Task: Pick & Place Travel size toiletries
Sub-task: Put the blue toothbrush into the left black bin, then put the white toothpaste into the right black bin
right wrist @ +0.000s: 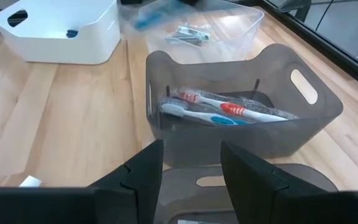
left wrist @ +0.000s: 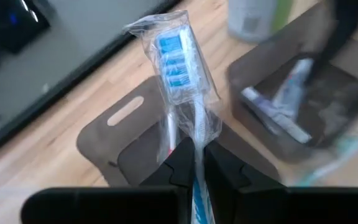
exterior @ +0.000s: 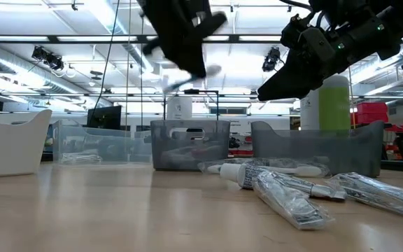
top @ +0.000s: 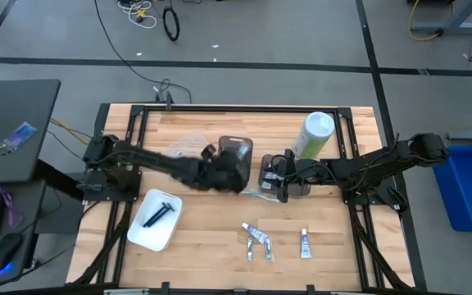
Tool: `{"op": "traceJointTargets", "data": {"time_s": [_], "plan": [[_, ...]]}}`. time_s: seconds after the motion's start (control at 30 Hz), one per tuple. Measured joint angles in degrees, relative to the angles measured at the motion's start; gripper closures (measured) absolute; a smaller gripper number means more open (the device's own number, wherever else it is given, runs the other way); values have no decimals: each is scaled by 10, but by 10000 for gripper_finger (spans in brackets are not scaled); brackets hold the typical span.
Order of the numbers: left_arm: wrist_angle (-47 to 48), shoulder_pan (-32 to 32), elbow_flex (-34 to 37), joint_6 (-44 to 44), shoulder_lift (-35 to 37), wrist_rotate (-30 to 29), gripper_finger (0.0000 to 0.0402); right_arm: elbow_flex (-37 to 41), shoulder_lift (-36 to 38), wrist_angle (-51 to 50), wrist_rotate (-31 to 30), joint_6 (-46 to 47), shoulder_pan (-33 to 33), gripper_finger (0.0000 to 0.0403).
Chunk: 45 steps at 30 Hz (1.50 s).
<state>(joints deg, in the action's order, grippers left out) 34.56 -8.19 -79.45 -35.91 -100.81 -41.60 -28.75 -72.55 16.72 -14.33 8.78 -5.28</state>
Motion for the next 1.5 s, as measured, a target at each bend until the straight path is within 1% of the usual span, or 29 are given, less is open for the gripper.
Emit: {"op": "traceJointTargets", "data": {"time_s": [0.07,0.17,0.23,0.3,0.4,0.47,0.53,0.6,0.7,0.77,0.83,0.87,0.93,1.03,1.13,1.23,1.33,1.5], "plan": [[-27,31,9,30,-19,34,371,0,0,1,0,0,0,235],[-66,66,23,66,-43,46,370,0,0,0,0,0,0,236],[-92,87,21,83,-61,77,367,0,0,0,0,0,0,235],[-90,106,23,83,-75,111,361,0,0,1,0,0,0,236],[-88,126,23,61,-86,136,347,0,0,-2,0,-2,0,237],[-100,134,20,64,-90,146,335,0,0,-7,0,-2,0,237],[-82,138,23,66,-91,149,323,0,0,-10,0,-2,0,238],[-86,138,22,68,-92,150,311,0,0,-15,0,-2,0,238],[-81,138,21,97,-91,159,296,0,0,-16,0,-2,0,238],[-57,137,14,104,-85,175,288,0,0,-19,0,-2,0,239],[-41,136,-4,92,-75,204,284,0,0,-25,0,0,0,240],[-14,134,-10,88,-66,217,282,0,0,-27,0,3,0,239],[8,126,-22,82,-48,232,281,0,0,-31,0,12,0,240],[47,107,-23,78,-7,233,281,0,0,-37,12,30,0,240],[76,73,-21,95,41,240,283,0,0,-39,26,50,0,240],[93,21,-20,132,69,250,286,0,0,-36,30,69,0,242],[87,-43,-20,153,81,234,287,0,0,-36,30,95,0,243],[76,-141,-19,168,78,194,287,0,0,-39,31,158,0,243]]}}
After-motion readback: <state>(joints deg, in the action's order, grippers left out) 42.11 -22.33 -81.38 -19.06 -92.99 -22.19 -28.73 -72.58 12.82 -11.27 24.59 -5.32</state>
